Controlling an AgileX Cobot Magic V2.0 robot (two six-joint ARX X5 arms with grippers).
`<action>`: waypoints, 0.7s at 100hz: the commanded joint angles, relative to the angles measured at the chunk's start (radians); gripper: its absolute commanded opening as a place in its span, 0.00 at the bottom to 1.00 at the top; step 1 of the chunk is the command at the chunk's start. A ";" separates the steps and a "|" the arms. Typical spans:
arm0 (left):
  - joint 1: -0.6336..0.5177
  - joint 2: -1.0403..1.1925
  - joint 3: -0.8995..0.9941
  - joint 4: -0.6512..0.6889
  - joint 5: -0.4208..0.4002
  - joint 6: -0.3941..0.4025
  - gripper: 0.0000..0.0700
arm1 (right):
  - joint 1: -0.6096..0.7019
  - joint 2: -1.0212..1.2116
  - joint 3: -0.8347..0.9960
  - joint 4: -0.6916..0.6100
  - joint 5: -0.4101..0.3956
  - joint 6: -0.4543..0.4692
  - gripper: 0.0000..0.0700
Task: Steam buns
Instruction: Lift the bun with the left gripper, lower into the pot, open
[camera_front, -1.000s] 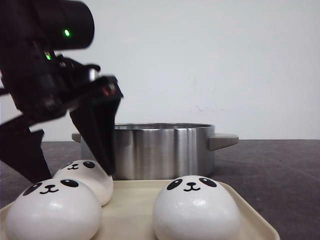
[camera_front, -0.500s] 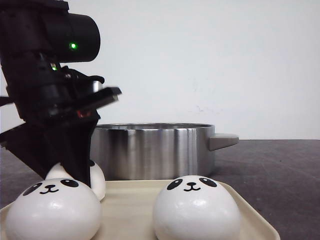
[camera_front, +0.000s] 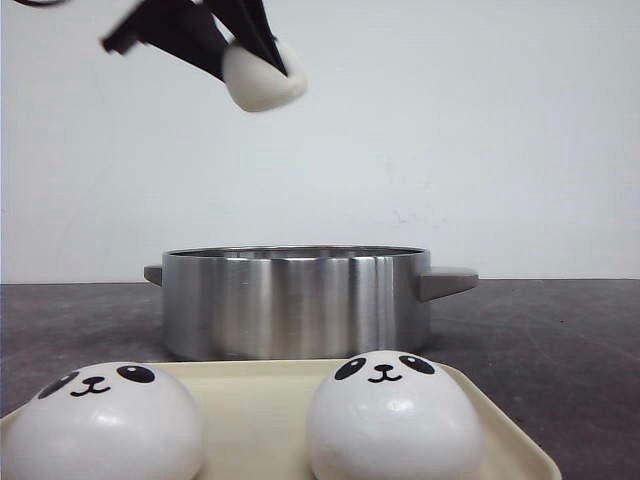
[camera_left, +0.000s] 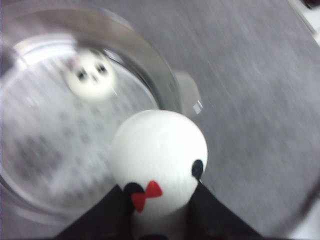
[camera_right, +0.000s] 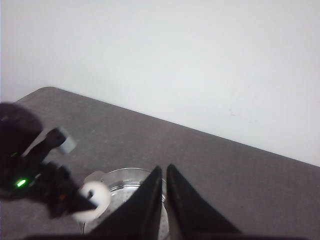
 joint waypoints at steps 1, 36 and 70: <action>0.019 0.098 0.090 -0.014 0.005 0.038 0.02 | 0.004 0.017 0.021 -0.074 0.019 0.016 0.01; 0.117 0.525 0.391 -0.161 0.005 0.057 0.02 | 0.004 0.017 0.020 -0.074 0.036 0.035 0.01; 0.138 0.678 0.394 -0.163 -0.002 0.055 0.08 | 0.004 0.017 0.021 -0.074 0.034 0.057 0.01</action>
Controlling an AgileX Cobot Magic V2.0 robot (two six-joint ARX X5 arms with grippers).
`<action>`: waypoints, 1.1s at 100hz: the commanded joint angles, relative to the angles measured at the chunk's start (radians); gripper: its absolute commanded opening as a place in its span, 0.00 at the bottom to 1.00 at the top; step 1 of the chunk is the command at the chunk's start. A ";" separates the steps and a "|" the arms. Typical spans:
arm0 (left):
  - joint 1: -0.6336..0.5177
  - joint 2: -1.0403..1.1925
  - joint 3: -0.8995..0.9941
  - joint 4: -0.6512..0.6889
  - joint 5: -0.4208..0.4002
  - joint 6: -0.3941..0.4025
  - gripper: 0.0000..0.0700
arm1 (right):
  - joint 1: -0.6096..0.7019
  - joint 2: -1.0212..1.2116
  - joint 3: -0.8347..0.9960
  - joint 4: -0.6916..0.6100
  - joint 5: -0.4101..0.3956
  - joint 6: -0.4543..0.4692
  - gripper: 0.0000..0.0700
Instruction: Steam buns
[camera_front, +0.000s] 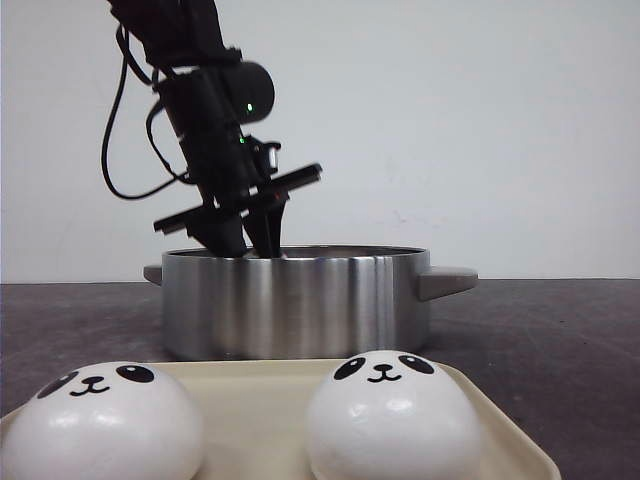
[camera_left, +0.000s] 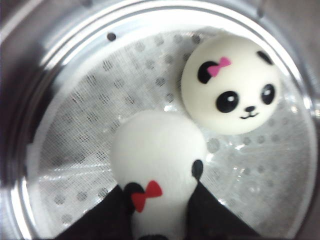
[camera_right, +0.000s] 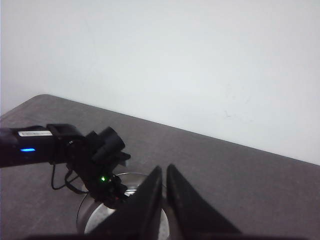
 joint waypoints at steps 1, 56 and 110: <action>-0.002 0.037 0.030 0.008 -0.003 0.007 0.10 | 0.003 0.011 0.020 -0.074 0.004 0.019 0.01; -0.002 0.043 0.159 -0.075 0.003 -0.004 0.80 | 0.002 0.012 0.020 -0.074 0.006 0.018 0.01; -0.048 -0.436 0.363 -0.168 -0.033 0.057 0.79 | -0.256 0.011 -0.257 -0.060 -0.363 0.079 0.01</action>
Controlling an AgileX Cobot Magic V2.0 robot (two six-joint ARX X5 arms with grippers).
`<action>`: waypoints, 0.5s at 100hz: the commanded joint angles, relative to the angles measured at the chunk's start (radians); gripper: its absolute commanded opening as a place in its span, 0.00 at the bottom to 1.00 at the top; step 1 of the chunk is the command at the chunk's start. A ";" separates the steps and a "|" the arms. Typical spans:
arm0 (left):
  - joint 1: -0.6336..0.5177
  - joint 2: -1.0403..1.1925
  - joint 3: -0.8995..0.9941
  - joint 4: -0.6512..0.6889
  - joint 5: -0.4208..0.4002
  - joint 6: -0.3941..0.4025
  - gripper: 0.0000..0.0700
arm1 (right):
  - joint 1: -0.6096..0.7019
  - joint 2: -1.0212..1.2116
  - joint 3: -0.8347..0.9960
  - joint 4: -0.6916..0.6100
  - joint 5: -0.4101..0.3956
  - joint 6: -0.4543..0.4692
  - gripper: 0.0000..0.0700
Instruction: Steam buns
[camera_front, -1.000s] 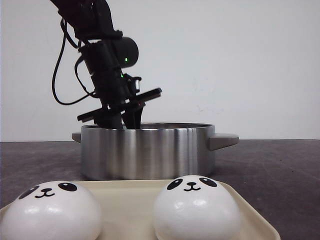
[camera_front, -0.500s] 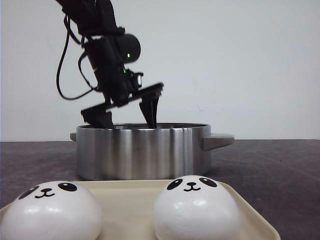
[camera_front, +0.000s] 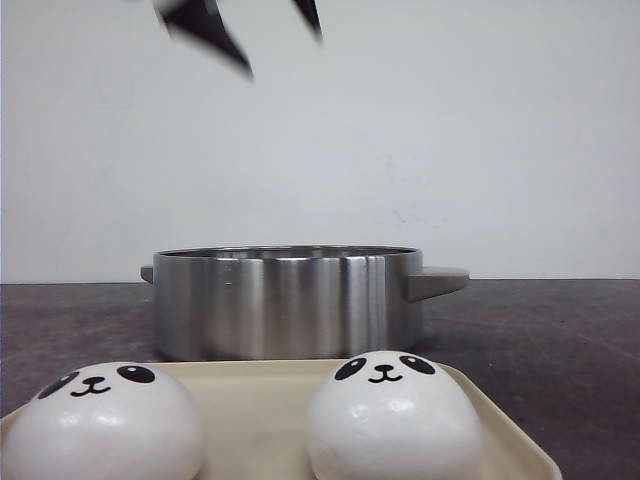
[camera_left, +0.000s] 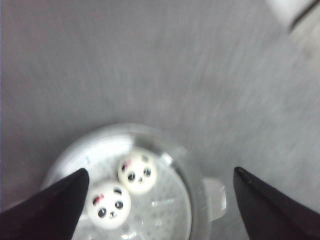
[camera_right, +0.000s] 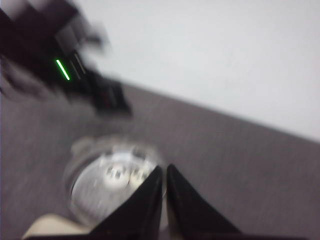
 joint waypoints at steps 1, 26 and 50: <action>-0.014 -0.062 0.023 -0.010 -0.003 0.027 0.79 | -0.066 0.016 -0.058 -0.056 -0.134 0.036 0.01; -0.056 -0.330 0.023 -0.067 -0.009 0.049 0.79 | -0.282 0.017 -0.498 0.224 -0.593 0.072 0.02; -0.064 -0.474 0.023 -0.240 -0.056 0.077 0.79 | -0.302 0.040 -0.838 0.525 -0.831 0.236 0.98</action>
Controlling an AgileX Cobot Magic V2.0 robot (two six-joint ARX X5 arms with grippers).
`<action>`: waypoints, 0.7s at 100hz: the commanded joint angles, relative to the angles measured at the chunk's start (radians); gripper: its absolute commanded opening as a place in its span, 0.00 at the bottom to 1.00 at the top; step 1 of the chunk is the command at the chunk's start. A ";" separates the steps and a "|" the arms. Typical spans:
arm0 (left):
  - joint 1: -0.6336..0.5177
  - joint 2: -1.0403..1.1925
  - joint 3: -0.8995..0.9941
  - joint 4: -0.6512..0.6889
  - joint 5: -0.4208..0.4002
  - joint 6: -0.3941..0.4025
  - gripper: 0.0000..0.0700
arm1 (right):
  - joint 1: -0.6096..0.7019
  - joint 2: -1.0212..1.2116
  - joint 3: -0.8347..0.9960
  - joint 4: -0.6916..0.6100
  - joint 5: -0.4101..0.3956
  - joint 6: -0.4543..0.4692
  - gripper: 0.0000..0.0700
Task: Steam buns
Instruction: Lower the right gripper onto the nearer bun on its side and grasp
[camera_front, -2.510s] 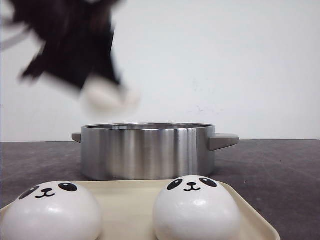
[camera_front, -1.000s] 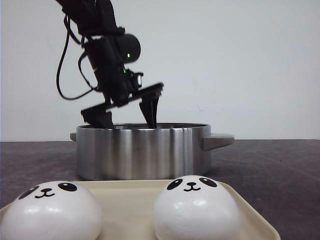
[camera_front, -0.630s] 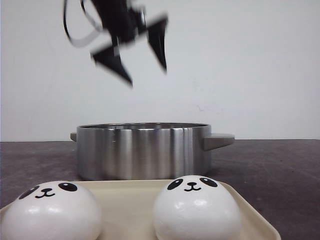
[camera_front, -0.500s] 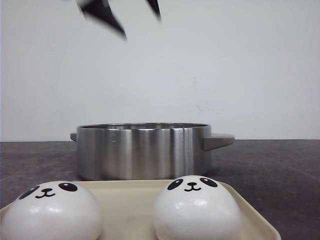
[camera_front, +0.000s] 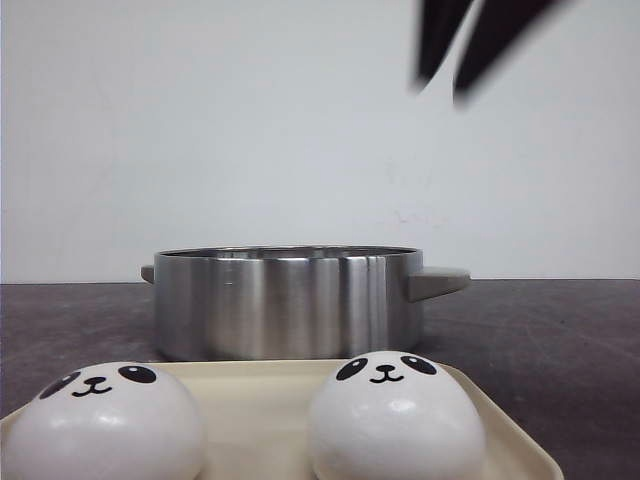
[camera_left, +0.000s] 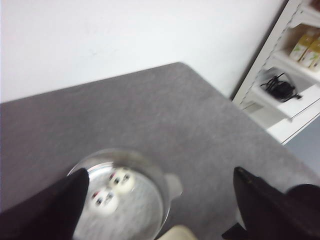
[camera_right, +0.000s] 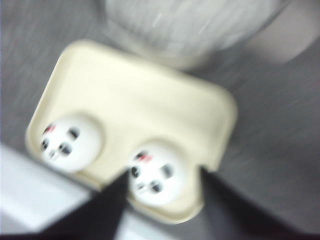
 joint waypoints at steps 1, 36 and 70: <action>-0.008 -0.005 0.021 -0.022 -0.028 0.024 0.79 | 0.015 0.019 -0.037 0.057 -0.039 0.093 0.98; -0.008 -0.117 0.021 -0.067 -0.027 0.025 0.79 | 0.060 0.174 -0.089 0.099 -0.109 0.132 0.93; -0.008 -0.126 0.020 -0.084 -0.027 0.025 0.79 | 0.088 0.298 -0.089 0.118 -0.110 0.136 0.77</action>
